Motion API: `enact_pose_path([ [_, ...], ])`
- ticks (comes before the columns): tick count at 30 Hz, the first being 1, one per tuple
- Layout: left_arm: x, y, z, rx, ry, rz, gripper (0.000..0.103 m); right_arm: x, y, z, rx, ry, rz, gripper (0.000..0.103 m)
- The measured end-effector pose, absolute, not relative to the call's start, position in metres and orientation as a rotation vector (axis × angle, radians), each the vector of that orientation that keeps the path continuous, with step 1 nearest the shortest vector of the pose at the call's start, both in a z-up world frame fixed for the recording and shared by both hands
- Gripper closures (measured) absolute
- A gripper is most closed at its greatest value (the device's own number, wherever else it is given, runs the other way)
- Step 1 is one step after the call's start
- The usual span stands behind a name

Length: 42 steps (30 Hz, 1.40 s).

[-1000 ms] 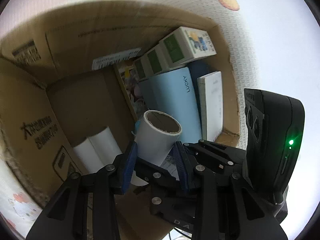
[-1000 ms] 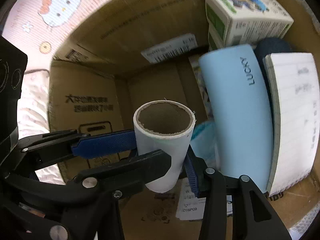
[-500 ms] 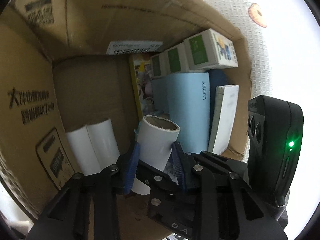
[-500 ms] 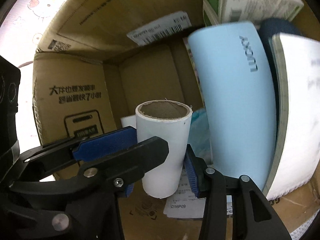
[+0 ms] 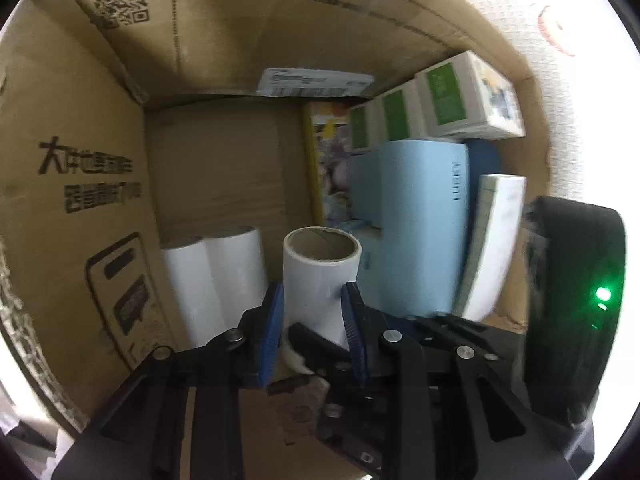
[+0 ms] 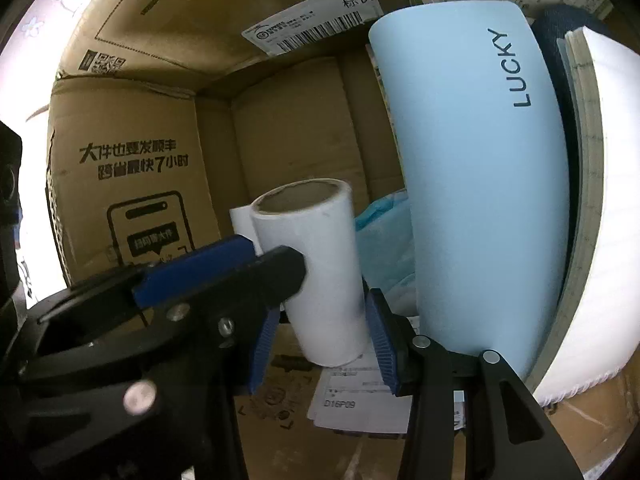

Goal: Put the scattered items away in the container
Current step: 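Lower the tube into the box beside the LUCKY box and open the right gripper, then push the tube upright against the other tubes with the right gripper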

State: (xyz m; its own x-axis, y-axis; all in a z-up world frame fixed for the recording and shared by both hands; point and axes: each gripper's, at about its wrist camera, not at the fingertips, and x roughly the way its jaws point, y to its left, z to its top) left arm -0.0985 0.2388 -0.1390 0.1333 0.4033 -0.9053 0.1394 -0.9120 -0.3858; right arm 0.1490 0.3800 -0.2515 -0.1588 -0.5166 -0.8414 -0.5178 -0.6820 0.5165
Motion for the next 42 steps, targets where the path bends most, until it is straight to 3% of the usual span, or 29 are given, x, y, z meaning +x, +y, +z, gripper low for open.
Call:
enact_pose_path([
  [6, -0.100, 0.247, -0.142, -2.356, -0.367, 1.859, 0.073, 0.159, 0.384, -0.250, -2.065, 1.277, 2.001, 0.061],
  [11, -0.102, 0.245, -0.140, -2.386, -0.362, 1.824, 0.073, 0.165, 0.383, -0.242, -2.079, 1.212, 1.994, 0.061],
  [16, -0.110, 0.234, -0.125, -2.315, -0.344, 1.879, 0.074, 0.168, 0.391, -0.231, -1.985, 1.188, 2.001, 0.061],
  [22, -0.129, 0.234, -0.126, -2.192, -0.342, 1.783, 0.083, 0.175, 0.407, -0.230, -1.791, 1.321, 1.991, 0.061],
  [23, -0.134, 0.235, -0.126, -2.171, -0.320, 1.784, 0.087, 0.176, 0.409, -0.229, -1.750, 1.322, 1.999, 0.064],
  [26, -0.146, 0.253, -0.127, -2.114, -0.237, 1.819, 0.094, 0.180, 0.413, -0.227, -1.643, 1.327, 1.988, 0.086],
  [27, -0.149, 0.259, -0.128, -2.101, -0.224, 1.817, 0.095, 0.182, 0.413, -0.228, -1.608, 1.347, 1.988, 0.087],
  [32, -0.161, 0.261, -0.130, -2.118, -0.195, 1.844, 0.095, 0.185, 0.406, -0.231, -1.548, 1.309, 1.974, 0.090],
  [38, -0.183, 0.261, -0.143, -2.181, -0.177, 1.846, 0.095, 0.188, 0.402, -0.244, -1.522, 1.417, 1.888, 0.090],
  [42, -0.189, 0.257, -0.159, -2.278, -0.253, 1.743, 0.095, 0.190, 0.404, -0.251, -1.525, 1.415, 1.819, 0.090],
])
